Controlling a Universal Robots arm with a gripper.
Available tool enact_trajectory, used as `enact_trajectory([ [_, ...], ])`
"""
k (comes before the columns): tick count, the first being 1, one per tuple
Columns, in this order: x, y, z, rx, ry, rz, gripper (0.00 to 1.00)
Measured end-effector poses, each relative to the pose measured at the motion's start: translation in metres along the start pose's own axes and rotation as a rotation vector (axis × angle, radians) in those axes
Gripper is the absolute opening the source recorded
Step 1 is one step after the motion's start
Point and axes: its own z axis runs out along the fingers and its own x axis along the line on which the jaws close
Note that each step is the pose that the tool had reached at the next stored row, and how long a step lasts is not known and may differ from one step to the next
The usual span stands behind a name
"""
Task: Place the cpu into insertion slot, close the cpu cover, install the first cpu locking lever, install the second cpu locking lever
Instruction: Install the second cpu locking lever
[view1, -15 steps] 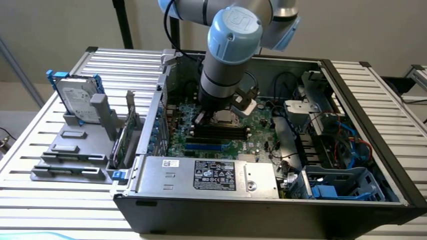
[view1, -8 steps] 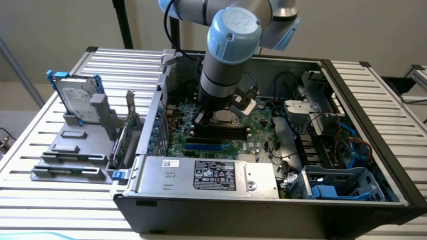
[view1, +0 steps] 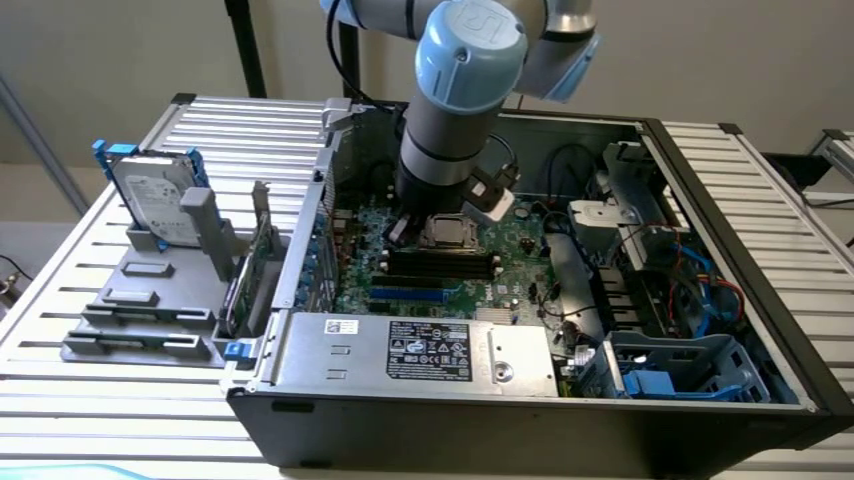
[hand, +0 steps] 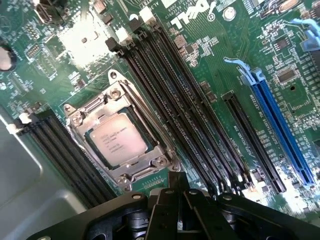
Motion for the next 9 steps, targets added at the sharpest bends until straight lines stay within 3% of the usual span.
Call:
enact_trajectory([
  [3,0.0011,-0.0018,-0.0063,0.0003,-0.0007,-0.001,0.11],
  [9,0.0011,-0.0018,-0.0063,0.0004,-0.0005,-0.002,0.11],
])
